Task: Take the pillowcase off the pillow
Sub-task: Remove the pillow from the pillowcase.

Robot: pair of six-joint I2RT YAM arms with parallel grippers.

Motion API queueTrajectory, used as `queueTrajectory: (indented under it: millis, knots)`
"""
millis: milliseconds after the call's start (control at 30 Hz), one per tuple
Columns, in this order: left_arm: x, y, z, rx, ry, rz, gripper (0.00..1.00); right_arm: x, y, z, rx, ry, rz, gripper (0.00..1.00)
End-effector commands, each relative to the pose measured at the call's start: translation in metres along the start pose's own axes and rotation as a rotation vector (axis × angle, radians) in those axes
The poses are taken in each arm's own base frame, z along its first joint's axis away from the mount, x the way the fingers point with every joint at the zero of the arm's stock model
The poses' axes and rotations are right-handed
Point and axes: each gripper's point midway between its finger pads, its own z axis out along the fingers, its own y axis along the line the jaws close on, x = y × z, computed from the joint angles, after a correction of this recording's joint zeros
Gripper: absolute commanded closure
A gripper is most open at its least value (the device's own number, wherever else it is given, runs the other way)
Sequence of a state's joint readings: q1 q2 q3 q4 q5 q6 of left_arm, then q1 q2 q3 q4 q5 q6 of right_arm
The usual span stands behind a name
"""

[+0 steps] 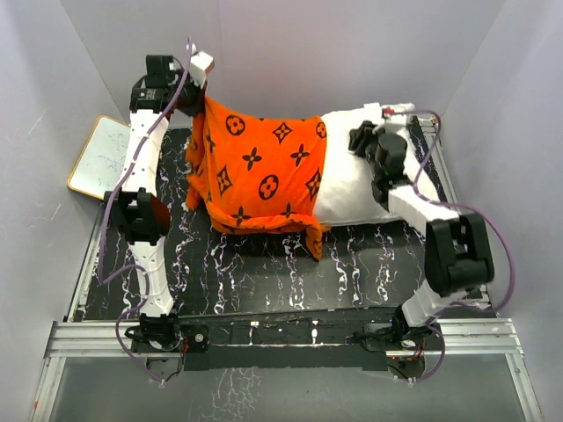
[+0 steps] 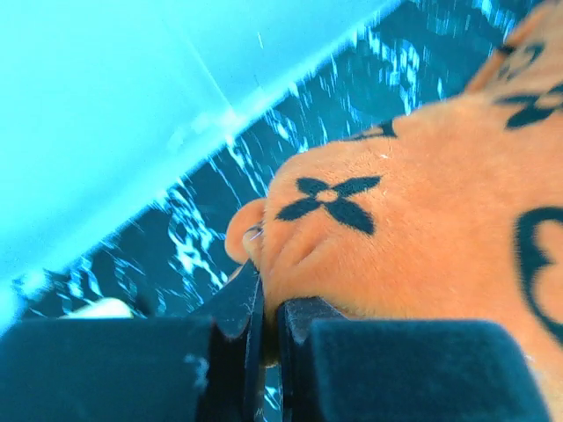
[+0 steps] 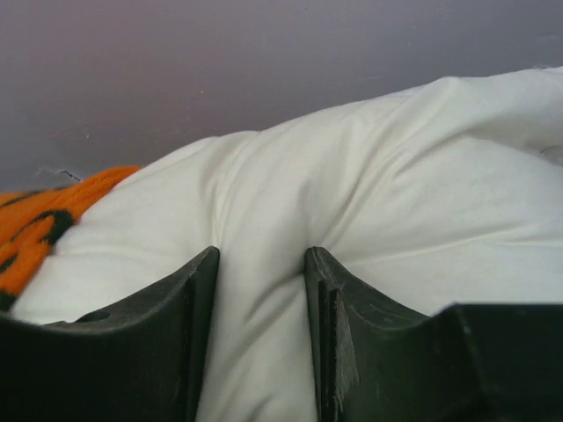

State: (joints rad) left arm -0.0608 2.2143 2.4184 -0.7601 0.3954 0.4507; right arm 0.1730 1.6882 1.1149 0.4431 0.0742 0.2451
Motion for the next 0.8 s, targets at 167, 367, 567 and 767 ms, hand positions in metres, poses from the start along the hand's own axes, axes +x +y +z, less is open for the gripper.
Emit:
queueTrajectory:
  millis: [167, 367, 567, 767]
  knots:
    - [-0.195, -0.05, -0.166, -0.209, -0.551, 0.165, 1.0, 0.078, 0.052, -0.121, -0.183, -0.005, 0.03, 0.57]
    - [-0.215, -0.108, -0.234, -0.062, -0.664, 0.14, 1.0, 0.105, 0.043, -0.153, -0.055, 0.098, 0.105, 0.23]
    - [-0.103, -0.192, -0.24, 0.253, -0.481, 0.089, 1.0, -0.011, 0.031, -0.163, 0.02, -0.134, 0.197, 0.02]
    - [-0.074, -0.209, -0.254, 0.279, -0.454, 0.127, 1.0, -0.056, 0.014, -0.108, 0.122, -0.104, 0.134, 0.02]
